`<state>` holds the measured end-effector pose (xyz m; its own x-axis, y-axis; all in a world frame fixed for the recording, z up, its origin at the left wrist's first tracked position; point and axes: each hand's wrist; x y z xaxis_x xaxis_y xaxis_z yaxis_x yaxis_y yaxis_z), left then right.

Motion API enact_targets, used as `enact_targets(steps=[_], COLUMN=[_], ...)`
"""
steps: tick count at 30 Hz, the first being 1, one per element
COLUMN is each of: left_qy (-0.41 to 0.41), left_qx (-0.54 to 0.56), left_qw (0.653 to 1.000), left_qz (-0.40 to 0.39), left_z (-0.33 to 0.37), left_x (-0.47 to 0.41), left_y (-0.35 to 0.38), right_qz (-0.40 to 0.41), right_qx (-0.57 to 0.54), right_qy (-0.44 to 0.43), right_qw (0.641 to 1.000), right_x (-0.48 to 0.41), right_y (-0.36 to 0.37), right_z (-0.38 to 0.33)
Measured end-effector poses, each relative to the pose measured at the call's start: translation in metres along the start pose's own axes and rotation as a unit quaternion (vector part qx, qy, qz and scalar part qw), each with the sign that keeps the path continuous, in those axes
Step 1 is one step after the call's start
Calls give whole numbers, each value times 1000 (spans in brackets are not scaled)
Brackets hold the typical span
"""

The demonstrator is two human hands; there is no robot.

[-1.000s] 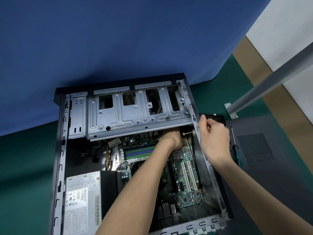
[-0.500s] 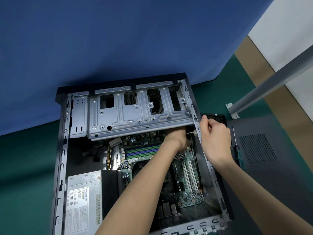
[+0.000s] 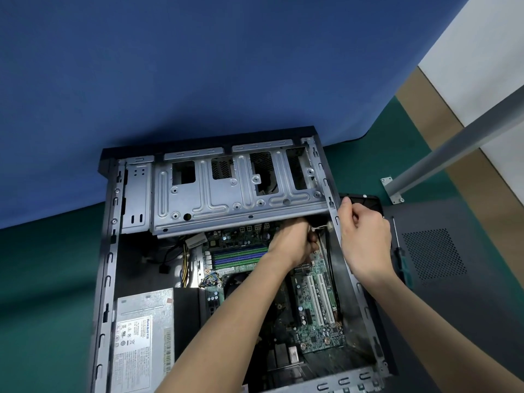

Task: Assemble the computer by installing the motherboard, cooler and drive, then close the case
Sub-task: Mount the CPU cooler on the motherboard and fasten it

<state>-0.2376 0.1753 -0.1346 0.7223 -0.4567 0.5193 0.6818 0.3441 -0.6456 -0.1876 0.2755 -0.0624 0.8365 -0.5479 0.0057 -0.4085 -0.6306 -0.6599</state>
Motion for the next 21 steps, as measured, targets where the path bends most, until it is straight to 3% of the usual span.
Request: enact_targets(steps=[7,16,21], left_qy=[21,34,28], left_qx=[-29,-17,-42], left_qw=[999,999,999], left_qz=[22,-23,16], left_z=[-4,9,-1], left_x=[0,-1,-2], left_y=[4,-5,-1], right_qz=[2,-4,-6], right_qx=[9,20,17], right_qy=[-1,3,8], right_qw=[1000,1000,1000], right_x=[1,1,0], right_y=[0,-1,-1], right_z=[0,-2,-2])
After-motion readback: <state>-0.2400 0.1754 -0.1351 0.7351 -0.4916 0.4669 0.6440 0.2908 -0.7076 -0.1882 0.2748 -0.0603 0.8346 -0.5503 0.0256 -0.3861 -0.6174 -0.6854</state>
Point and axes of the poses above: each hand's wrist, its own x-axis away from the middle knuckle, its own y-axis out of the palm, z = x × y, and after that the axes turned 10 degrees about -x, right-handed
